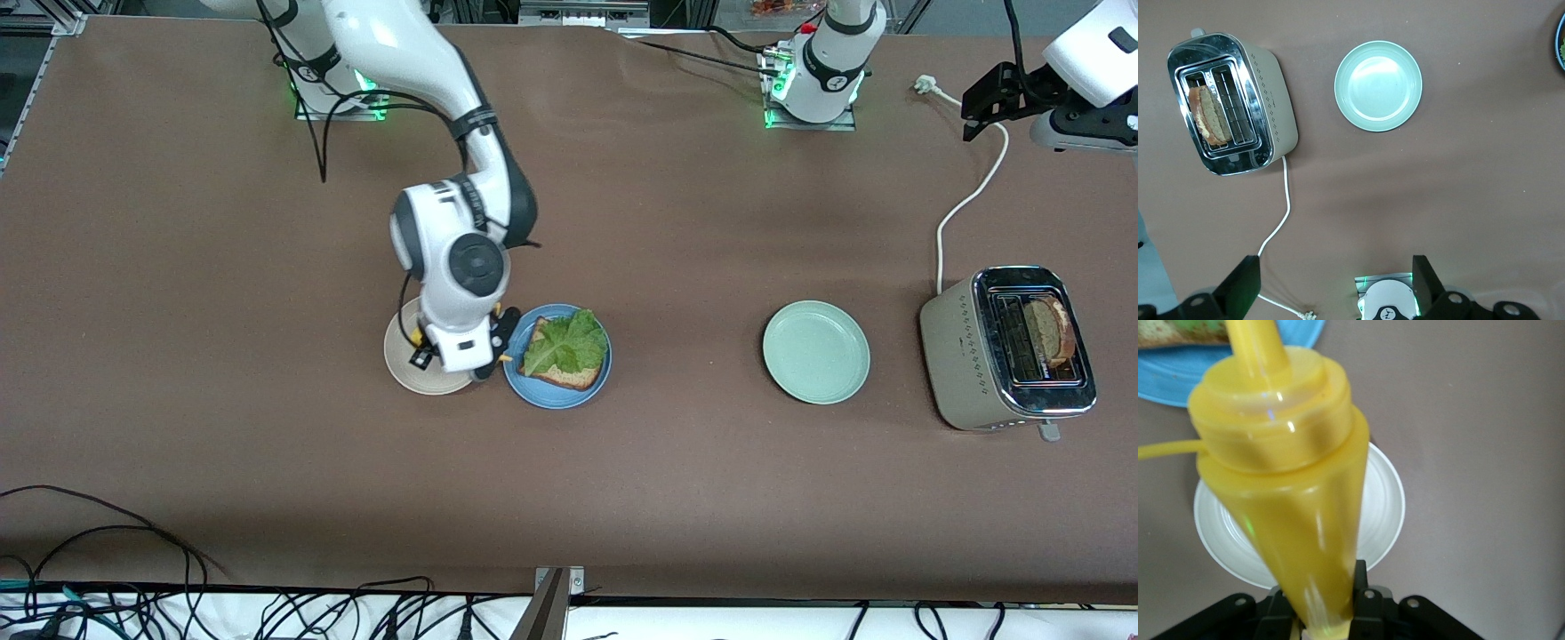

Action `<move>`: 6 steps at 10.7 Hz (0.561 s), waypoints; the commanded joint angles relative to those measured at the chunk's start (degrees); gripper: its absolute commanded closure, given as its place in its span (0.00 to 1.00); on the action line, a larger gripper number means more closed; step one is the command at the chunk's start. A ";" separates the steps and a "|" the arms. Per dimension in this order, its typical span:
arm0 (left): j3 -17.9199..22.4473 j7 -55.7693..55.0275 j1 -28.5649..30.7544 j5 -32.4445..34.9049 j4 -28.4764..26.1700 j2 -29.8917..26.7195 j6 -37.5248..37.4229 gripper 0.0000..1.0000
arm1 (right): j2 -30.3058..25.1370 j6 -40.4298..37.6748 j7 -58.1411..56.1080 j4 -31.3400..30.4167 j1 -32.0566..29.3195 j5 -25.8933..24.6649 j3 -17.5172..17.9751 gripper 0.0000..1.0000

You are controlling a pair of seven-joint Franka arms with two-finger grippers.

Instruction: Make sandwich in blue plate with both arms

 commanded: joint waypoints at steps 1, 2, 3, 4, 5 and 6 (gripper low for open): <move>-0.03 -0.42 0.34 -1.09 1.03 0.20 -0.42 0.00 | 2.65 -1.40 3.31 1.77 3.90 -6.89 -1.67 1.00; -0.03 -0.42 0.42 -1.09 1.03 0.21 -0.42 0.00 | 3.18 -1.40 5.05 1.68 5.22 -11.10 -1.50 1.00; -0.12 -0.42 0.42 -1.09 0.94 0.21 -0.42 0.00 | 3.88 -1.40 6.20 1.51 6.02 -13.75 -1.32 1.00; -0.12 -0.42 0.42 -1.01 0.94 0.12 -0.42 0.00 | 4.41 -1.40 6.21 1.33 6.29 -15.78 -1.32 1.00; -0.03 -0.42 0.42 -1.01 1.02 0.12 -0.51 0.00 | 5.28 -1.40 6.39 1.33 6.90 -18.49 -1.15 1.00; 0.05 -0.42 0.51 -1.01 0.94 0.03 -0.51 0.00 | 6.33 -1.40 6.56 1.33 6.99 -20.26 -0.02 1.00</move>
